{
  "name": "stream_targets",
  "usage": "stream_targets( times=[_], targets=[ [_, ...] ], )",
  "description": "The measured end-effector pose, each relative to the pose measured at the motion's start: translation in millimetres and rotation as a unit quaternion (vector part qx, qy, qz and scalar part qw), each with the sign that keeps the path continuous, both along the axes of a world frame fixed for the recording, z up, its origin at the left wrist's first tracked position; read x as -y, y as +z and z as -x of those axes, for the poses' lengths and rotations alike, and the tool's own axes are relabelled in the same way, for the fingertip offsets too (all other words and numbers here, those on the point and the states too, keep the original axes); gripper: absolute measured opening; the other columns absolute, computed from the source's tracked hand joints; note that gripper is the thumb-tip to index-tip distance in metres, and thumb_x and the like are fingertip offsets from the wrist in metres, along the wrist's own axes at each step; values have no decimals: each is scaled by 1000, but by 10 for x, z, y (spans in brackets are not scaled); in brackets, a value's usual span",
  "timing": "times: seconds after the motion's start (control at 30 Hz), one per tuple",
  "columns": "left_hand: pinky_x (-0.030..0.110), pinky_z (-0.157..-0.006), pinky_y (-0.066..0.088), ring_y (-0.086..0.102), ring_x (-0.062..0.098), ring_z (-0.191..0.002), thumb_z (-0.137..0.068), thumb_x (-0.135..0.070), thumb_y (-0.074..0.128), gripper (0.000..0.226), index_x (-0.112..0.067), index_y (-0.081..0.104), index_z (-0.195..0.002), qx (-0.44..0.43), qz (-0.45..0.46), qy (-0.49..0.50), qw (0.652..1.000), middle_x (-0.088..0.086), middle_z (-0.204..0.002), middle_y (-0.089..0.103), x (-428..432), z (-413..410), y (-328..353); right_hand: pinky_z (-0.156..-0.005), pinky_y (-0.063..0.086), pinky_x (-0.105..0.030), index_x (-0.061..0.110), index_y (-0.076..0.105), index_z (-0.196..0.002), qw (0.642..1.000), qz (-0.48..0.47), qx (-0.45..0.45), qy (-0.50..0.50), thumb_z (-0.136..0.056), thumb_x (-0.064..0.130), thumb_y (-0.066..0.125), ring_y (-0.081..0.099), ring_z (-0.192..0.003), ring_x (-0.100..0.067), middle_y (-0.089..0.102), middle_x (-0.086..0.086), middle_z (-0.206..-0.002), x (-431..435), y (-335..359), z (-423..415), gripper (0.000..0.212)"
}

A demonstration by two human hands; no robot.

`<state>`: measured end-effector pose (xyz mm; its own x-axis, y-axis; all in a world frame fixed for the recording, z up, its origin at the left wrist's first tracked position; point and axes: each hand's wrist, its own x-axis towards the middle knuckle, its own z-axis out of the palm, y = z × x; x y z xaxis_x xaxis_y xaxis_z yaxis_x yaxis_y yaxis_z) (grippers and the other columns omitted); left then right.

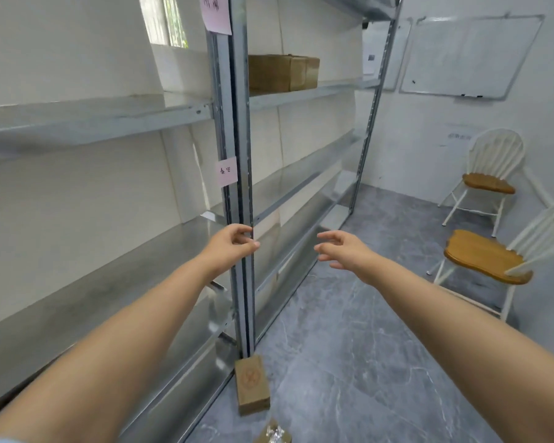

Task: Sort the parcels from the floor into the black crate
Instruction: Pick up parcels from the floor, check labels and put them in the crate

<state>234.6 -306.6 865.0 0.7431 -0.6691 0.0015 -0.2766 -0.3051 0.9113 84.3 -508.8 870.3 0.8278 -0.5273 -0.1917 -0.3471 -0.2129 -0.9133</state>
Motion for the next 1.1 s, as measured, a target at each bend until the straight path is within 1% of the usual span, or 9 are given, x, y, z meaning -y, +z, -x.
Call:
stream_targets(
  times=[0.17, 0.33, 0.43, 0.6, 0.7, 0.9, 0.97, 1.03, 1.1],
  targets=[
    [31, -90, 48, 60, 14, -99, -84, -23, 68, 47, -16, 50, -127, -28, -13, 76, 997, -7, -100, 62, 269, -487, -403, -83, 49, -28, 19, 51, -128, 994, 10, -37, 104, -88, 22, 62, 64, -90, -10, 62, -4, -117, 525, -357, -970, 42],
    [10, -66, 45, 57, 10, -76, -86, -6, 63, 35, 0, 57, -120, -70, -26, 257, 963, 2, -87, 60, 345, -800, -1017, -88, 50, -30, 19, 50, -129, 963, -29, -89, 252, -88, 25, 63, 65, -90, -10, 65, 2, -108, 722, -917, -1930, 43],
    [19, -72, 43, 55, 17, -87, -88, -5, 60, 34, 2, 54, -121, -121, -44, 316, 940, 10, -96, 58, 362, -814, -1576, -84, 51, -29, 18, 52, -127, 948, -50, -127, 288, -87, 27, 64, 66, -99, -17, 64, -2, -114, 747, -1465, -2223, 43],
    [2, -54, 39, 49, 10, -71, -89, -4, 60, 33, 3, 54, -121, -198, -67, 379, 902, 11, -90, 55, 307, -716, -2629, -87, 49, -30, 20, 51, -126, 916, -71, -205, 336, -87, 27, 64, 64, -91, -11, 62, -1, -112, 630, -2657, -2266, 41],
    [4, -53, 39, 45, 8, -63, -88, -1, 60, 31, 5, 55, -118, -237, -75, 408, 878, 3, -72, 51, 221, -626, -3517, -91, 48, -32, 21, 52, -123, 898, -80, -244, 357, -87, 26, 65, 64, -95, -13, 64, 2, -107, 555, -3577, -2204, 38],
    [8, -55, 41, 53, 8, -70, -88, -10, 62, 36, -1, 56, -122, -331, -134, 400, 844, 3, -80, 55, 191, 60, -5920, -86, 46, -30, 17, 50, -128, 849, -55, -353, 389, -88, 20, 63, 60, -101, -19, 60, -4, -113, 629, -5906, -1836, 43],
    [18, -58, 43, 59, 18, -85, -88, -22, 63, 38, -7, 55, -123, -393, -182, 384, 815, 6, -98, 58, 191, 313, -6727, -86, 46, -32, 15, 49, -129, 835, -45, -381, 396, -87, 23, 64, 59, -99, -18, 59, -6, -114, 656, -6711, -1716, 46],
    [29, -71, 44, 57, 26, -105, -90, -33, 60, 41, -10, 52, -123, -472, -229, 351, 776, 8, -117, 55, 176, 528, -7451, -85, 46, -32, 14, 48, -131, 820, -25, -408, 400, -86, 26, 65, 58, -103, -21, 58, -8, -119, 664, -7431, -1629, 49],
    [37, -77, 42, 54, 28, -110, -91, -38, 57, 41, -9, 53, -119, -518, -259, 319, 751, 7, -117, 52, 207, 704, -8029, -82, 45, -31, 15, 44, -135, 809, -17, -432, 398, -86, 27, 66, 55, -106, -23, 53, -10, -129, 655, -8022, -1549, 55]
  ],
)
